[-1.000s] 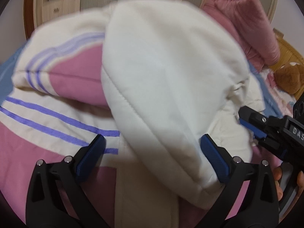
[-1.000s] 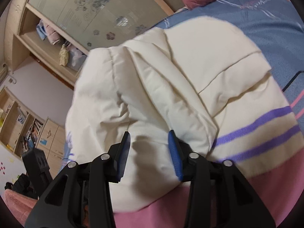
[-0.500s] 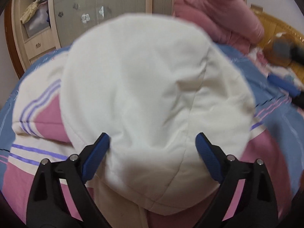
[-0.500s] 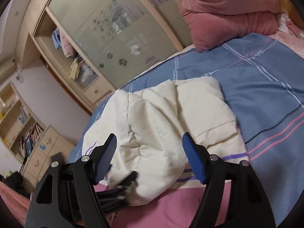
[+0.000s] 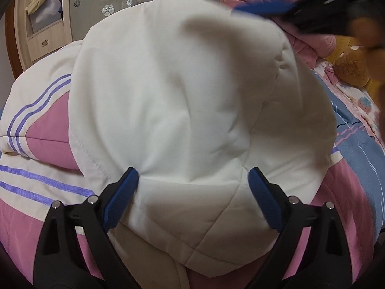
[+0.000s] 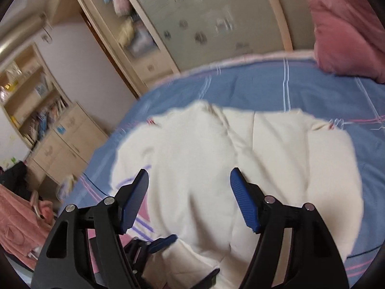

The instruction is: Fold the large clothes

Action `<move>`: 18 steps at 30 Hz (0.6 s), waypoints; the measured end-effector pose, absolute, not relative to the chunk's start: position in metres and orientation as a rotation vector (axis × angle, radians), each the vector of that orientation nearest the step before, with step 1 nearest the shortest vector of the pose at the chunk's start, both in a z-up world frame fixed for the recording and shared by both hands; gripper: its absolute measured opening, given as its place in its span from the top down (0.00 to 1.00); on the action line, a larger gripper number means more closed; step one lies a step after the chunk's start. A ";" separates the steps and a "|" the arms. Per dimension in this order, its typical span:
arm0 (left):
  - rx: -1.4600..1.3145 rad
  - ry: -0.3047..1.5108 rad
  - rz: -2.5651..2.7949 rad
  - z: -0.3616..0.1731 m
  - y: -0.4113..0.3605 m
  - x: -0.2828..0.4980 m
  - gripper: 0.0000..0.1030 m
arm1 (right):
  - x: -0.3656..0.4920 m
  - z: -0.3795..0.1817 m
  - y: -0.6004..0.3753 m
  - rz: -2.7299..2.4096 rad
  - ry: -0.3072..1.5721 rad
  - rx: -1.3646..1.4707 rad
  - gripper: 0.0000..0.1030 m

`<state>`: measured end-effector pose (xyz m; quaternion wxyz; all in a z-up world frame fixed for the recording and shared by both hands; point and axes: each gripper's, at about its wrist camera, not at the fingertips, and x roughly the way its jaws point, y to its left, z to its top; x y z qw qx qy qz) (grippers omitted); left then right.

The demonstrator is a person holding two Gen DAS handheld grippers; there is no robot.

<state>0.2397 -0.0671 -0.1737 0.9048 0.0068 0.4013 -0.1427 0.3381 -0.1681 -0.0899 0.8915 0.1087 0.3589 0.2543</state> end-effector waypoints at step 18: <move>0.001 0.831 -0.309 -0.178 -0.061 0.239 0.08 | 0.355 -0.131 -0.199 0.419 0.735 0.304 0.29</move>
